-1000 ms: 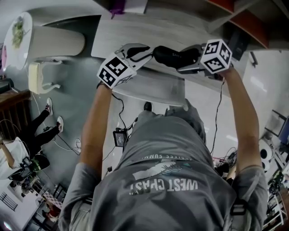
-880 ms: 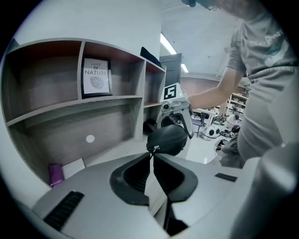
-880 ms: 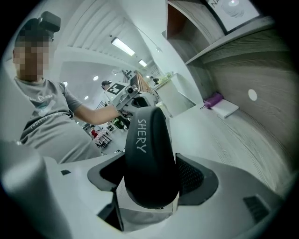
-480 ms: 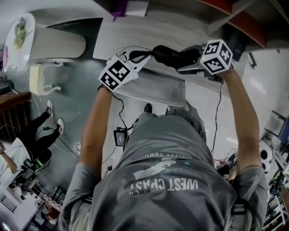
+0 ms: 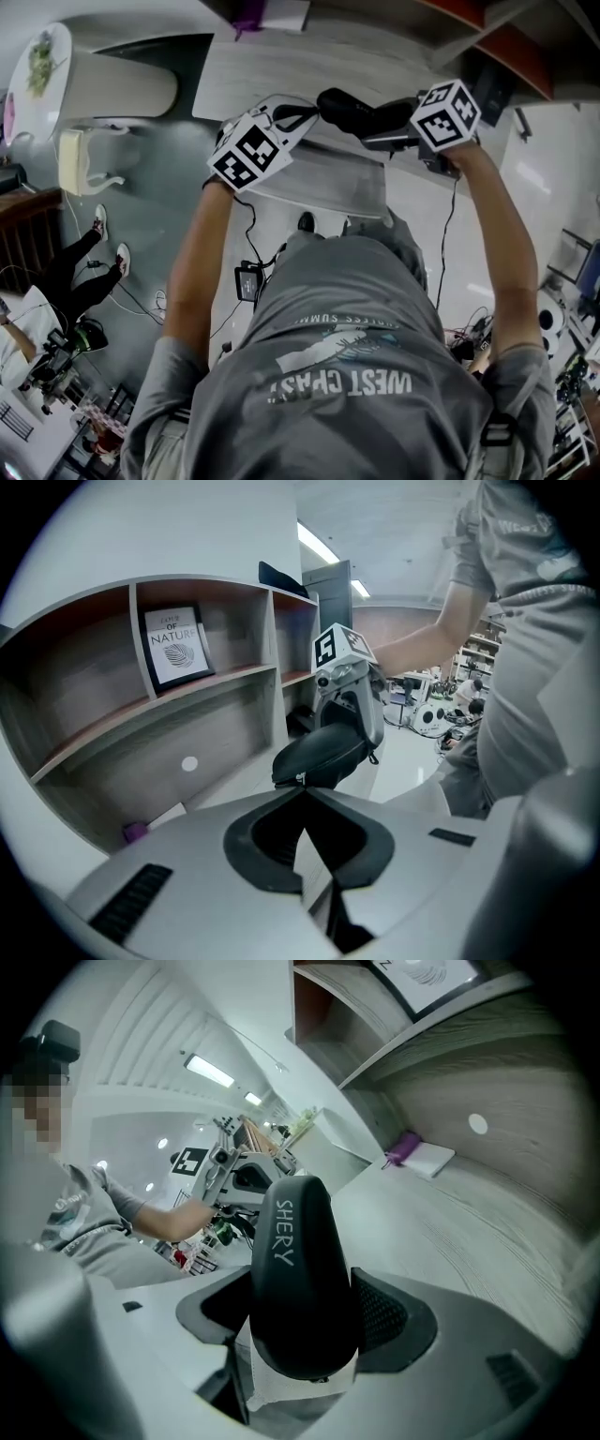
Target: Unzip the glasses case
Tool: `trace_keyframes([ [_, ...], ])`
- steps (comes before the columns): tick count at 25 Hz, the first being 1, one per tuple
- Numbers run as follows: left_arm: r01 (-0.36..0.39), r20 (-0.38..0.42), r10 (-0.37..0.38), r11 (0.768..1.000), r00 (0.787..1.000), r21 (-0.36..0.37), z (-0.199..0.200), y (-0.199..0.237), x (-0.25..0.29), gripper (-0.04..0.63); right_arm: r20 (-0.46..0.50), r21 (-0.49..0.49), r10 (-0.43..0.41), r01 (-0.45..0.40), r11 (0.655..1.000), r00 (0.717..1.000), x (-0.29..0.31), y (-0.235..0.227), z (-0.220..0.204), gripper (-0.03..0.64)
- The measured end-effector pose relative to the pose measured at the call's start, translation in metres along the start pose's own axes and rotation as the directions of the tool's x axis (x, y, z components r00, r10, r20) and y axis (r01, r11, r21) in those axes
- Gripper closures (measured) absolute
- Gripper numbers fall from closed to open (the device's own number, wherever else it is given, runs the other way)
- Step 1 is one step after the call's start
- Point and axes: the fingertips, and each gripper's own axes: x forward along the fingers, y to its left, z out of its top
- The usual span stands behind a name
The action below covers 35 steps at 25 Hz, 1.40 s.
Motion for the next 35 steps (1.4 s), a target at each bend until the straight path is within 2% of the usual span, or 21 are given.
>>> trace_keyframes([
  [7, -0.046, -0.055, 0.046, 0.999, 0.997, 0.005, -0.004, 0.008, -0.008, 0.598, 0.051, 0.127, 0.068, -0.074, 0.989, 0.996, 0.008, 0.011, 0.013, 0.287],
  [13, -0.087, -0.138, 0.097, 0.993, 0.986, 0.074, -0.011, 0.008, -0.007, 0.598, 0.067, 0.225, 0.074, -0.088, 0.97, 0.995, 0.016, 0.01, 0.011, 0.288],
  [15, -0.075, -0.144, 0.084, 0.995, 0.986, 0.072, -0.012, 0.003, -0.007, 0.598, 0.067, 0.249, 0.057, -0.072, 0.966, 0.996, 0.019, 0.008, 0.01, 0.29],
  [18, -0.015, -0.107, 0.02, 0.999, 0.994, 0.049, -0.001, -0.015, -0.001, 0.598, 0.078, 0.272, 0.027, -0.048, 0.961, 0.997, 0.022, 0.004, 0.014, 0.291],
  [21, -0.013, -0.121, 0.021, 0.997, 0.992, 0.072, 0.001, -0.025, 0.006, 0.598, 0.074, 0.276, 0.017, -0.037, 0.961, 0.997, 0.023, 0.001, 0.018, 0.29],
  [25, -0.013, -0.093, 0.015, 1.0, 0.996, 0.027, 0.001, -0.025, 0.004, 0.598, 0.088, 0.325, 0.039, -0.066, 0.943, 0.995, 0.022, 0.0, 0.016, 0.288],
  [29, -0.033, -0.117, 0.036, 0.999, 0.992, 0.034, -0.005, -0.028, 0.005, 0.598, 0.139, 0.38, 0.039, -0.09, 0.921, 0.99, 0.017, -0.006, 0.023, 0.288],
  [33, -0.083, -0.1, 0.077, 0.995, 0.992, -0.056, -0.009, -0.024, 0.006, 0.598, 0.161, 0.43, -0.003, -0.067, 0.9, 0.987, 0.02, -0.012, 0.026, 0.296],
  [35, -0.089, -0.095, 0.082, 0.993, 0.992, -0.074, -0.006, -0.026, 0.009, 0.598, 0.187, 0.445, -0.013, -0.073, 0.893, 0.982, 0.024, -0.015, 0.03, 0.296],
])
